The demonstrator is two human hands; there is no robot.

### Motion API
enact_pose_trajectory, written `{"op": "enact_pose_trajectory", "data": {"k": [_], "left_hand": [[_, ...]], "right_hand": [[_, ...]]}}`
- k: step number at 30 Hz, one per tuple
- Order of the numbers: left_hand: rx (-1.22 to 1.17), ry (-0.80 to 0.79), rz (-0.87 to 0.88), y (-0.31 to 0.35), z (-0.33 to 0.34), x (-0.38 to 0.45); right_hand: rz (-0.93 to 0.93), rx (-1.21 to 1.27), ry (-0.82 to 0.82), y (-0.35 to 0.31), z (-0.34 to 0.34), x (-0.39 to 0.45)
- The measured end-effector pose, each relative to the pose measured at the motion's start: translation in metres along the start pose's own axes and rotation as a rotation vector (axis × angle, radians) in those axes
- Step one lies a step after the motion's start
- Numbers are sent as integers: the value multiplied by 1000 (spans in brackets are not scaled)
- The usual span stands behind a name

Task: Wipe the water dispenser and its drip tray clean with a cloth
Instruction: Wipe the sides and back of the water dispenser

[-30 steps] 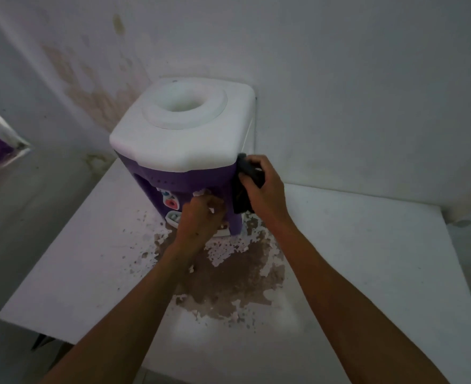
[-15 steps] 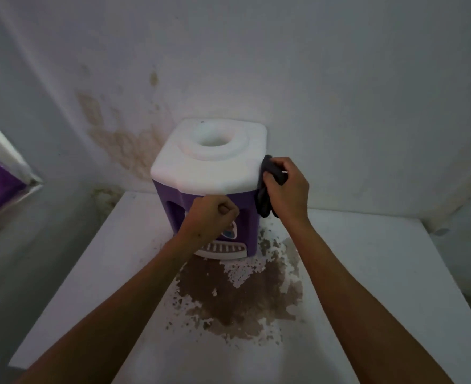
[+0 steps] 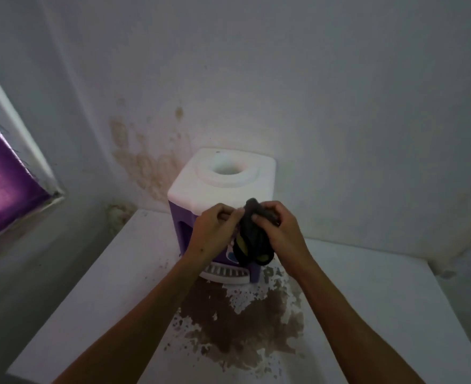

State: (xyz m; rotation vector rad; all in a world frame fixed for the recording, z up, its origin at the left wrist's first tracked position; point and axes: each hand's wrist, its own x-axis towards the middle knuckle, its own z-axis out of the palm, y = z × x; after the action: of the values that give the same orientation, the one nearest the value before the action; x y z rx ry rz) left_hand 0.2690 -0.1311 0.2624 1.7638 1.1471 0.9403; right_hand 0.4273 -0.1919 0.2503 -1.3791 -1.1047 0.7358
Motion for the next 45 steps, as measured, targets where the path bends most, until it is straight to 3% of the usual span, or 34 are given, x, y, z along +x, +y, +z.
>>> {"op": "enact_pose_trajectory", "data": {"k": [4, 9, 14, 20, 24, 30, 36, 41, 45], "left_hand": [[-329, -152, -165, 21, -24, 0], [-684, -364, -263, 35, -60, 18], [-522, -257, -225, 34, -101, 50], [-103, -145, -55, 10, -183, 104], [150, -84, 24, -33, -210, 133], [56, -186, -80, -105, -186, 142], [-77, -229, -97, -132, -167, 127], [-157, -324, -209, -133, -172, 123], [-133, -351, -169, -132, -167, 118]], "right_hand": [[135, 368, -140, -32, 7, 15], [79, 403, -224, -63, 31, 37], [-104, 28, -130, -78, 55, 62], [-87, -213, -115, -83, 105, 94], [-137, -401, -1, -67, 137, 110], [-208, -640, 178, -35, 169, 119], [-322, -864, 270, -13, 174, 117], [-466, -1153, 225, -4, 174, 109], [-399, -1250, 209, -2, 166, 106]]}}
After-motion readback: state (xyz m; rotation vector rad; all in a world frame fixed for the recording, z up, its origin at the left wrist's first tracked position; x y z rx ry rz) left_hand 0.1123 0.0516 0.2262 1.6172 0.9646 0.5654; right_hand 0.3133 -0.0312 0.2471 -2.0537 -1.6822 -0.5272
